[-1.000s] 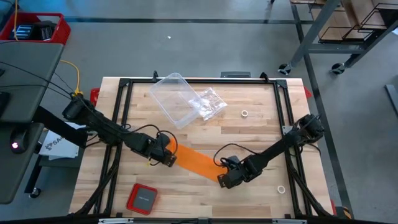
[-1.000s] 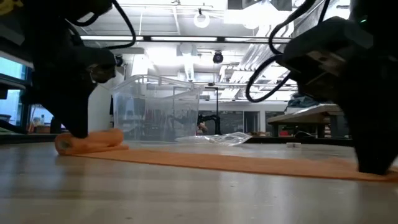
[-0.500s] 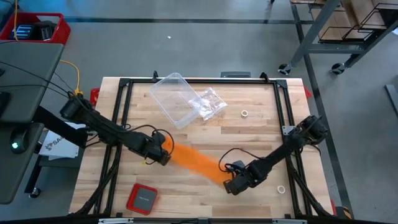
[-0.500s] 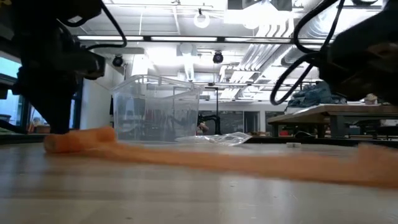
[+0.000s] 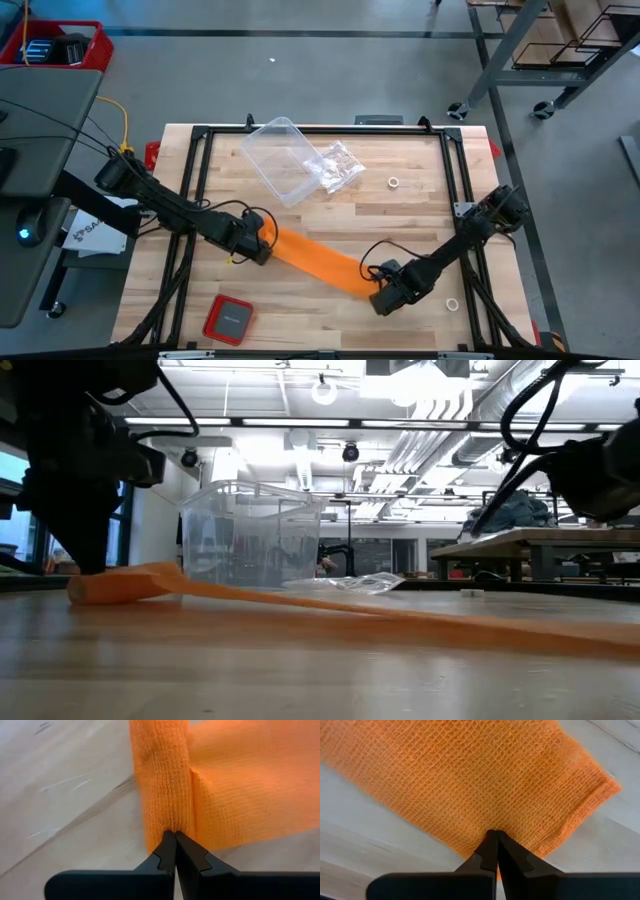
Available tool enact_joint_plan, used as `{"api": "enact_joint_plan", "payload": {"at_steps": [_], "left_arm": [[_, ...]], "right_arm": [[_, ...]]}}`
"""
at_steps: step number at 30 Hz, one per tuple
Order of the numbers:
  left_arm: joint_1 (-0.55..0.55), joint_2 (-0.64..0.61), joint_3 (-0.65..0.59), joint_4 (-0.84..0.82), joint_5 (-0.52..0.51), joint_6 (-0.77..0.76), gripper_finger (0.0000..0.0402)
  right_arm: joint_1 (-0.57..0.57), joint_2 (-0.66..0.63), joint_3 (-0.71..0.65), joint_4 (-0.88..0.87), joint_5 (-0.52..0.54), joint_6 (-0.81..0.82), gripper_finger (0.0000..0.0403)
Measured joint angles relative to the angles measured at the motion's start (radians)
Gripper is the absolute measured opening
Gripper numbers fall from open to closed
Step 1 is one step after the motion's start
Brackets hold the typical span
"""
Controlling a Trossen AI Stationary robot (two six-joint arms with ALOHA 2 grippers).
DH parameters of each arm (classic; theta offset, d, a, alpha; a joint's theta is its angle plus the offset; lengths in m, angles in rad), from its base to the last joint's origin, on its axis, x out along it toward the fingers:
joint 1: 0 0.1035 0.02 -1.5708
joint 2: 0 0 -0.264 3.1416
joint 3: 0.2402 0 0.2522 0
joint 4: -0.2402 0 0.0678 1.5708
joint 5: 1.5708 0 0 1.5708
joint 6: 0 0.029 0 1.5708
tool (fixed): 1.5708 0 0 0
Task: Roll bandage
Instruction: Roll the orange bandage
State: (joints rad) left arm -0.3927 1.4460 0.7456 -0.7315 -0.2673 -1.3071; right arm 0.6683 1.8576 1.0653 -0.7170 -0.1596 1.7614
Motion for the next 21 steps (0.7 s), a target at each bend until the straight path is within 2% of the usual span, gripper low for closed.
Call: {"api": "enact_joint_plan", "payload": {"at_steps": [9,21], "left_arm": [[0.001,0.001,-0.001,0.061,-0.018,-0.024,0.0000],[-0.008,-0.026,-0.001,0.110,0.047,-0.025,0.0000]], "right_arm": [[0.017,0.000,-0.001,-0.025,-0.037,-0.005,0.0000],[0.020,-0.047,-0.006,-0.044,-0.040,0.015,0.0000]]}}
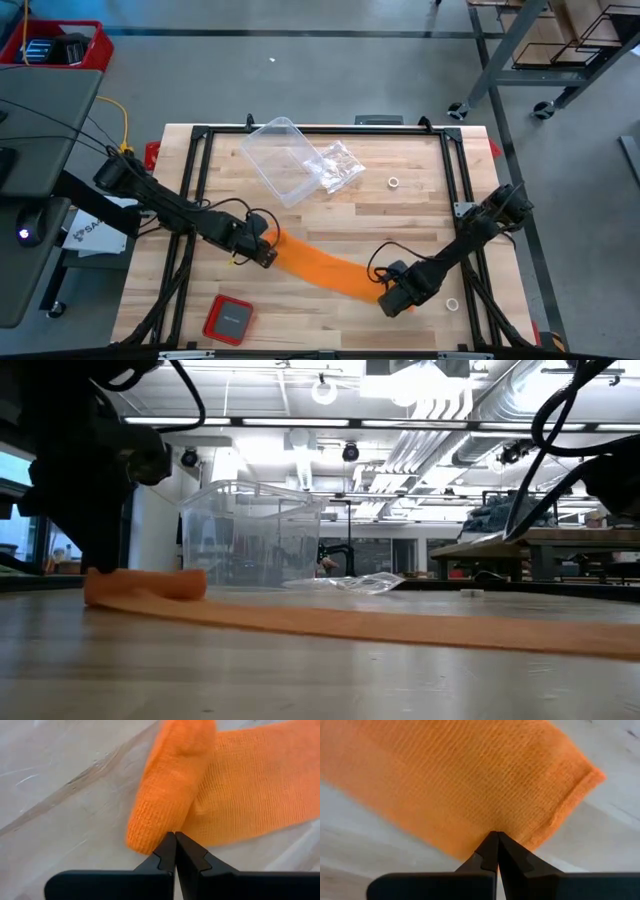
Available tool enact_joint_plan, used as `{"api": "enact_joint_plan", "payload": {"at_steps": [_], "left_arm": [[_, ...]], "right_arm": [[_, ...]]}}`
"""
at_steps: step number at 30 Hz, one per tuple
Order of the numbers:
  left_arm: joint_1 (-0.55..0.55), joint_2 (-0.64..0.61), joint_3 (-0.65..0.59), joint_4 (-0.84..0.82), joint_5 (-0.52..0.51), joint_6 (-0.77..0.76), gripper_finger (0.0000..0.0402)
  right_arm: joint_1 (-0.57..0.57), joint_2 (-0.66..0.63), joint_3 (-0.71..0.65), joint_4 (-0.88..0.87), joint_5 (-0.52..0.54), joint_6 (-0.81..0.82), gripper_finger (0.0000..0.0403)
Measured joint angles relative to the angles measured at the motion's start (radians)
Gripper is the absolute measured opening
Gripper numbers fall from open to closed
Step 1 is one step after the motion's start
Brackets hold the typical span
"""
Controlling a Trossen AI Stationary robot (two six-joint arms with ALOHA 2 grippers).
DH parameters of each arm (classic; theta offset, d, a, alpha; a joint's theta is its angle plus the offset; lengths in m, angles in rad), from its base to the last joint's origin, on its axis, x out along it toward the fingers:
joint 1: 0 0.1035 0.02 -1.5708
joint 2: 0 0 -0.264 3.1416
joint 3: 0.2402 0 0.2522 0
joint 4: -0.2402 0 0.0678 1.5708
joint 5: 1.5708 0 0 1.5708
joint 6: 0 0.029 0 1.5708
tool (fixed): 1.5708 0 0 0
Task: Roll bandage
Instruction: Roll the orange bandage
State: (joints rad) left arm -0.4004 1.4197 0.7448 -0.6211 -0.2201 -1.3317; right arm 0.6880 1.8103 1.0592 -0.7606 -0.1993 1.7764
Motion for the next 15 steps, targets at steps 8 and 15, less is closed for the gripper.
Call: {"api": "enact_joint_plan", "payload": {"at_steps": [8,15], "left_arm": [[0.001,-0.035,0.000,0.004,-0.016,0.000,0.0000],[0.018,-0.106,0.001,0.003,-0.067,0.007,0.0000]], "right_arm": [[-0.001,-0.003,0.002,0.016,0.008,0.023,0.0000],[-0.002,-0.005,0.004,0.033,0.015,0.023,0.0000]]}}
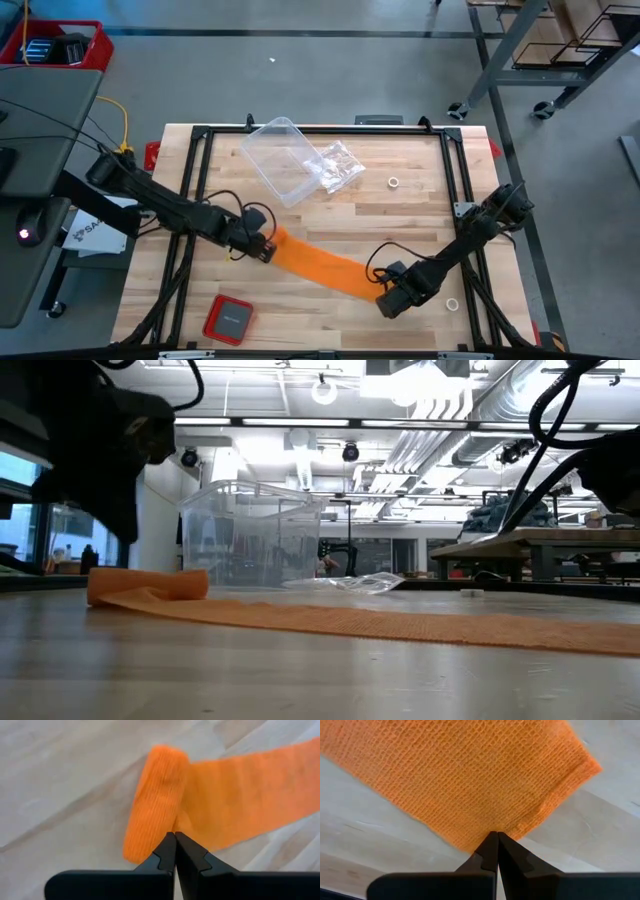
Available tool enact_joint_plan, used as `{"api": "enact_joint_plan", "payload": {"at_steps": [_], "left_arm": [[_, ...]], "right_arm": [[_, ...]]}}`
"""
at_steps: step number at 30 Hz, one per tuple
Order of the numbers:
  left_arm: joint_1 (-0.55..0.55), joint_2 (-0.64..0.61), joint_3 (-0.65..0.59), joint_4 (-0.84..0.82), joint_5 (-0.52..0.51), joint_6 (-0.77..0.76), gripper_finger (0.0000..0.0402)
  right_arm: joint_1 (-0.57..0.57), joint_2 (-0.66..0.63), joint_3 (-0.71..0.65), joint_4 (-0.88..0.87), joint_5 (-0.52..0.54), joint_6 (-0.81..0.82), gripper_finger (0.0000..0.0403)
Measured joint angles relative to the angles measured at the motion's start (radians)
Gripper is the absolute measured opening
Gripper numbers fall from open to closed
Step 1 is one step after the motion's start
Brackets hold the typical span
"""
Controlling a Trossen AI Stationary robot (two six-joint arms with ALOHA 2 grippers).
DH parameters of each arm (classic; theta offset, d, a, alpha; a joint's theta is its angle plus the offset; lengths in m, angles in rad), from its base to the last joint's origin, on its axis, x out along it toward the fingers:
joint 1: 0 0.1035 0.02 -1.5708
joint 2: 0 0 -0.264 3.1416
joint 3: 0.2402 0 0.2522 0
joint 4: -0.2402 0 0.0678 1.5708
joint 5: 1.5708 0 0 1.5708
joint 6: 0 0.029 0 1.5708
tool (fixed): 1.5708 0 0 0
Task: Roll bandage
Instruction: Roll the orange bandage
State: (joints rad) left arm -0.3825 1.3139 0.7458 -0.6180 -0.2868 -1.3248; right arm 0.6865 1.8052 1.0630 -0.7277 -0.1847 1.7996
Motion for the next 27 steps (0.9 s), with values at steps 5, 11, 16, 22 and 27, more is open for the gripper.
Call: {"api": "enact_joint_plan", "payload": {"at_steps": [5,11,16,22,27], "left_arm": [[0.051,-0.034,0.001,-0.010,-0.010,0.104,0.0000],[0.135,0.011,0.001,0.023,0.102,0.287,0.0000],[0.181,0.039,0.001,0.072,0.104,0.432,0.0000],[0.179,0.034,0.001,0.268,0.153,0.649,0.0000],[0.191,0.094,0.003,0.384,0.278,0.735,0.0000]], "right_arm": [[0.000,-0.019,0.001,0.001,0.033,0.010,0.0000],[0.000,-0.060,0.002,-0.074,0.049,0.026,0.0000],[0.012,-0.116,0.002,-0.061,0.163,0.086,0.0000],[0.028,-0.124,0.003,0.087,0.299,0.167,0.0000],[0.028,-0.085,0.003,0.230,0.403,0.203,0.0000]]}}
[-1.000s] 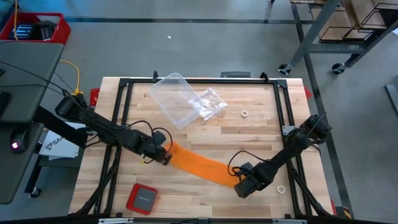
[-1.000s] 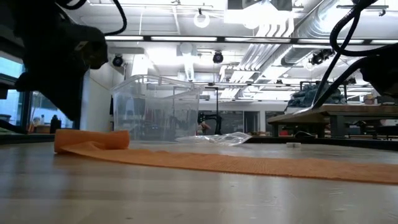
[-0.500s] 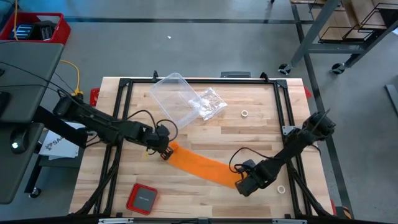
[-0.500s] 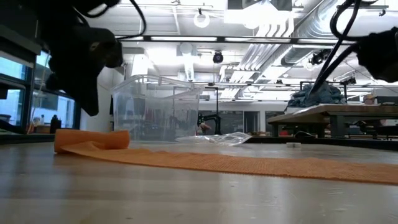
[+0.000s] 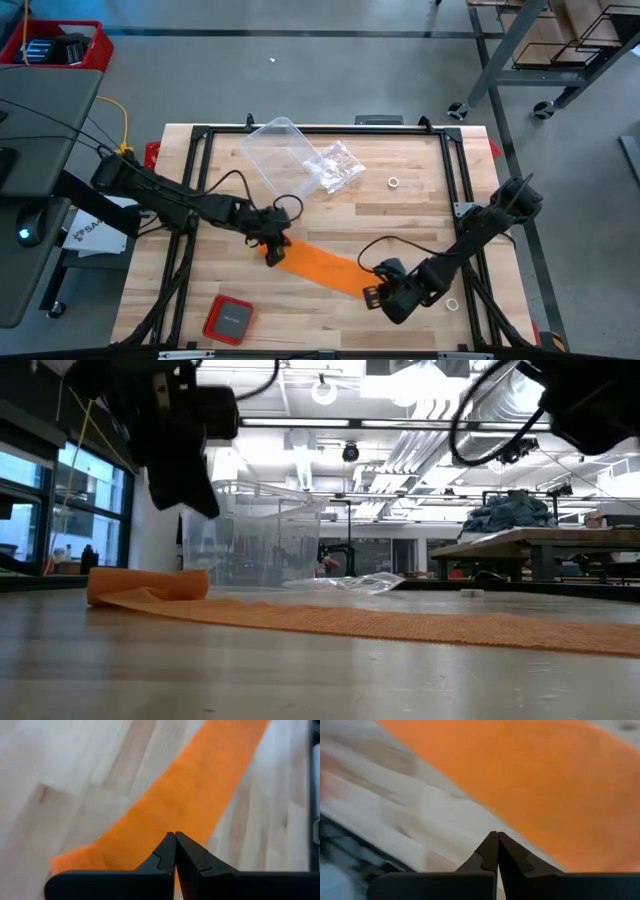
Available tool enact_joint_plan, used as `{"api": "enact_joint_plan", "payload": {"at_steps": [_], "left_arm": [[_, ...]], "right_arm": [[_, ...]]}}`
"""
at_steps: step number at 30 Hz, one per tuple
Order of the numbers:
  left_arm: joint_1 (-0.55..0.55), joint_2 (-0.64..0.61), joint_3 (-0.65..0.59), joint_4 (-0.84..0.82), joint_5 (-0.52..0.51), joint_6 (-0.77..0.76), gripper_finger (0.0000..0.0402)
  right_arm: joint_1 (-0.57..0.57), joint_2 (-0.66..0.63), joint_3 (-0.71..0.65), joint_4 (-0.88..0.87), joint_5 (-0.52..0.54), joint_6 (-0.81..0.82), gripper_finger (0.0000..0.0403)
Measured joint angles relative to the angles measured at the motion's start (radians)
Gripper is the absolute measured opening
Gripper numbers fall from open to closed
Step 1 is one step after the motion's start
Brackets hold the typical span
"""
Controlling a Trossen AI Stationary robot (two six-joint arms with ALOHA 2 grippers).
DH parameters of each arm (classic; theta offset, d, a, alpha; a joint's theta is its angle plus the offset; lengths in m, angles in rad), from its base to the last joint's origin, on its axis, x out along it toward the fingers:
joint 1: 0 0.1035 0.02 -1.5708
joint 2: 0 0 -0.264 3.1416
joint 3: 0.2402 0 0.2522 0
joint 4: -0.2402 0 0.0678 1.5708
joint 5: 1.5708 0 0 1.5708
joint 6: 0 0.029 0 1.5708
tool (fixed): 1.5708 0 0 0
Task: Roll bandage
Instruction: Roll the orange bandage
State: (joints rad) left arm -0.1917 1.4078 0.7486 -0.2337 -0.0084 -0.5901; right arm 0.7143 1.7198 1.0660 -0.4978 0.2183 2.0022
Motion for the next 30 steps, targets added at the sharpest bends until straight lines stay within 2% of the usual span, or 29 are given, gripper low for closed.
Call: {"api": "enact_joint_plan", "payload": {"at_steps": [3,7,13,19,25,30], "left_arm": [[0.021,0.064,-0.001,-0.012,0.044,0.003,0.0000],[0.029,0.140,-0.001,-0.042,0.078,0.015,0.0000],[0.028,0.190,-0.001,-0.038,-0.010,-0.029,0.0000],[0.028,0.175,-0.001,-0.029,-0.091,-0.059,0.0000],[0.028,0.155,0.000,-0.081,-0.175,-0.139,0.0000],[0.028,0.154,0.000,-0.147,-0.205,-0.155,0.0000]], "right_arm": [[0.000,0.016,0.000,0.055,0.049,0.014,0.0000],[0.000,0.018,0.000,0.062,0.063,0.014,0.0000],[-0.004,0.018,0.000,0.059,0.063,0.033,0.0000],[-0.010,0.018,0.000,0.060,0.069,0.036,0.0000],[-0.010,0.018,0.000,0.054,0.071,0.036,0.0000],[-0.010,0.018,0.000,0.044,0.071,0.033,0.0000]]}}
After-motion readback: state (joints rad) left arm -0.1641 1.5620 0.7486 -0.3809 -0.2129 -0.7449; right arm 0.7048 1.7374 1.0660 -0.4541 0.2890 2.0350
